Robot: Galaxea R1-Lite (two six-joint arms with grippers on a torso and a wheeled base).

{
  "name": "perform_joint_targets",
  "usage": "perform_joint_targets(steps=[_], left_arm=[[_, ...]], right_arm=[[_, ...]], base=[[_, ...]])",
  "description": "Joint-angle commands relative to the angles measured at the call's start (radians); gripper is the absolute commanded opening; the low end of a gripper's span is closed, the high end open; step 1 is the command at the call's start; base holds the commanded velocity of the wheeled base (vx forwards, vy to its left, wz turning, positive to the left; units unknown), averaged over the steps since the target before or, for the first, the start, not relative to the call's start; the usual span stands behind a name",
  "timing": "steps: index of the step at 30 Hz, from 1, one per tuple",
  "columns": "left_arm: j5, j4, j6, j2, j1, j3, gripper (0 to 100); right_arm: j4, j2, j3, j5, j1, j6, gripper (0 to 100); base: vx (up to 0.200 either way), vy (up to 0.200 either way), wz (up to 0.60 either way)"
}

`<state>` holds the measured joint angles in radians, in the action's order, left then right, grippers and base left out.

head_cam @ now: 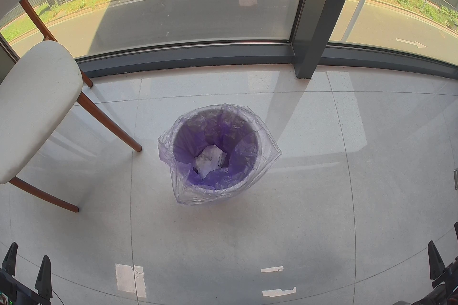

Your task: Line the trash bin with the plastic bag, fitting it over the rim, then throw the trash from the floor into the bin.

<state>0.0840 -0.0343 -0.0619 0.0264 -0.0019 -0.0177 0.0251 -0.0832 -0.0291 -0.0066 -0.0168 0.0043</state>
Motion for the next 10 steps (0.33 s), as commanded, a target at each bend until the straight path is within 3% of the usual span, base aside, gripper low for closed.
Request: perform_joint_targets(steps=[1, 10], left_arm=[[-0.119, 0.042, 0.083, -0.026, 0.003, 0.015, 100], [-0.112, 0.042, 0.076, -0.026, 0.007, 0.015, 100]], right_arm=[[-0.031, 0.079, 0.026, 0.020, 0.017, -0.004, 100], [-0.034, 0.077, 0.025, 0.013, 0.018, -0.009, 100]], base=[[0.000, 0.000, 0.00], [0.000, 0.000, 0.00]])
